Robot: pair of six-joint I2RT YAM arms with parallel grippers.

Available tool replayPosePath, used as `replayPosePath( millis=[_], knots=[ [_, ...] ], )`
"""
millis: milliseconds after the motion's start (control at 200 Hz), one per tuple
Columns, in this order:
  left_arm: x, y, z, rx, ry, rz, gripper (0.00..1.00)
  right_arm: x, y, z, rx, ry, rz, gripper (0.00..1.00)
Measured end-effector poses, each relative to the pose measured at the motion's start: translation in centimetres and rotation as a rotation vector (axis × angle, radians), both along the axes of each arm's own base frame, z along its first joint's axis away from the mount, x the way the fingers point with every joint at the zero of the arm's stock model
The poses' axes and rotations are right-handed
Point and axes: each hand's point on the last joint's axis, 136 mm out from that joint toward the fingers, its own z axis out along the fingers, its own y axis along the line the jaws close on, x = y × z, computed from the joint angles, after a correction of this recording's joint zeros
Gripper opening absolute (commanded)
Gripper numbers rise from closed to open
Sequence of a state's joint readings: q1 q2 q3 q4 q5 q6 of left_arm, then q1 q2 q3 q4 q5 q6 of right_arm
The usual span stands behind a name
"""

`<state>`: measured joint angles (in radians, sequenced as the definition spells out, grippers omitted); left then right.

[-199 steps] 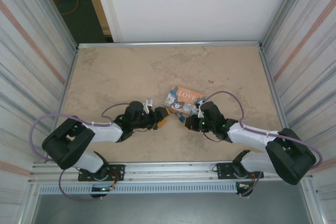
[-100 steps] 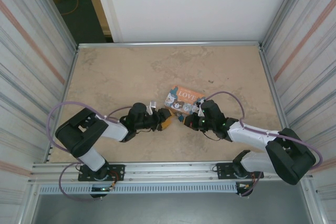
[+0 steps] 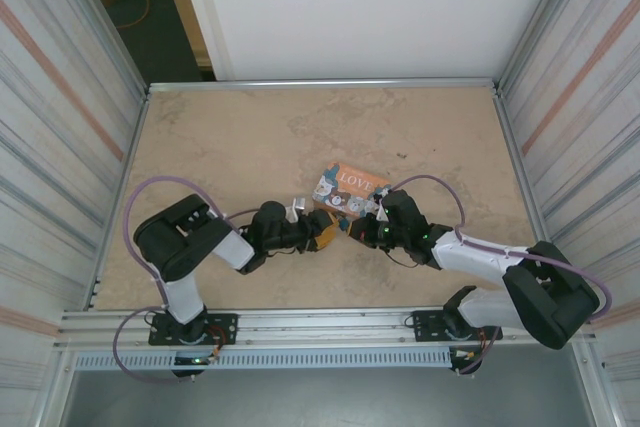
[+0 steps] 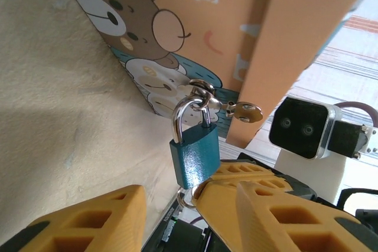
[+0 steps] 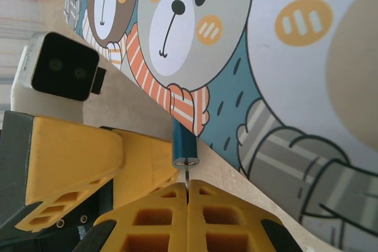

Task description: Unlock a padlock with a key

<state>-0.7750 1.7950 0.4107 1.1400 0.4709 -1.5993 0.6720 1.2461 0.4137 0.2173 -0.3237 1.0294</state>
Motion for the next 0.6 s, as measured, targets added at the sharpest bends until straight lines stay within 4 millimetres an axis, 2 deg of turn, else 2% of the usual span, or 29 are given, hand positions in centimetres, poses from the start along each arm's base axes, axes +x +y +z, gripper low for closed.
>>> replayPosePath(
  millis=[250,341,601],
  knots=[
    [0.5,-0.6,-0.9,-0.012,0.014,0.010,0.31,0.0,0.2,0.1,0.013,0.009,-0.001,0.00],
    [0.6,-0.8,-1.2,-0.014,0.020,0.013,0.29,0.0,0.2,0.1,0.014,0.010,-0.003,0.00],
    [1.2,-1.5,-0.4,-0.041,0.007,0.021,0.29,0.0,0.5,0.2,0.027,0.013,-0.007,0.00]
  ],
)
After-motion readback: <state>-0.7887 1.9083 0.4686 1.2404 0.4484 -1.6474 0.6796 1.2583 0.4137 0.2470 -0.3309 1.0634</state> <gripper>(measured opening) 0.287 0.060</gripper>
